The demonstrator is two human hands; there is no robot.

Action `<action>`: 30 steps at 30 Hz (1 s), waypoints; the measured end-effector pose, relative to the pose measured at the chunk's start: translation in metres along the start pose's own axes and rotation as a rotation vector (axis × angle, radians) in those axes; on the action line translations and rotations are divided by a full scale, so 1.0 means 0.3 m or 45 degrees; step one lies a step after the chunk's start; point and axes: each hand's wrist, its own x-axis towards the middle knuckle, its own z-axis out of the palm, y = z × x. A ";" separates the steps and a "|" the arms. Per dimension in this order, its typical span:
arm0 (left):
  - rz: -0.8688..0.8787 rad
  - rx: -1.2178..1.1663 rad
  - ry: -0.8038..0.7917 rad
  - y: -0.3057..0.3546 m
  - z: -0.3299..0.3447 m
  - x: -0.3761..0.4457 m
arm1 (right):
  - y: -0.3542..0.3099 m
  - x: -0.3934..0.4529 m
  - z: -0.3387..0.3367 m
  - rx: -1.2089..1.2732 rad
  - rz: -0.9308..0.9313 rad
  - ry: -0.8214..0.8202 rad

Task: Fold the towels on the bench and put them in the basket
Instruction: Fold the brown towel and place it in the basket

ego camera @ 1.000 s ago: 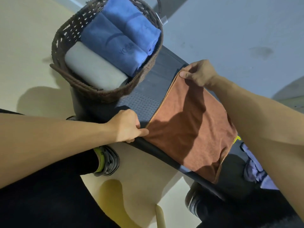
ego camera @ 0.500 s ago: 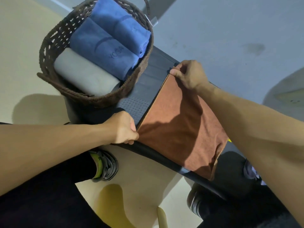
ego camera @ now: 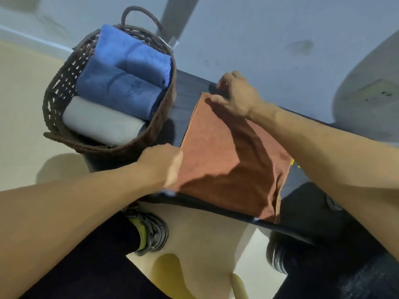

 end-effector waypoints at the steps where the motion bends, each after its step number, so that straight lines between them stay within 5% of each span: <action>1: 0.059 -0.042 0.056 0.030 -0.015 0.015 | 0.005 -0.044 -0.047 -0.005 -0.033 -0.026; 5: 0.402 -0.204 0.153 0.151 -0.034 0.086 | 0.081 -0.306 -0.193 -0.107 0.095 -0.205; 9: 0.591 0.030 0.241 0.216 -0.013 0.147 | 0.210 -0.632 -0.162 -0.068 0.471 -0.411; 14: 0.468 0.212 -0.120 0.275 0.043 0.161 | 0.237 -0.939 0.081 0.374 0.909 -0.418; 21: 0.254 0.277 -0.032 0.334 0.104 0.076 | 0.223 -1.058 0.216 0.356 0.672 -0.091; 30: 0.263 0.235 -0.017 0.326 0.140 0.029 | 0.235 -1.055 0.138 0.795 0.381 0.358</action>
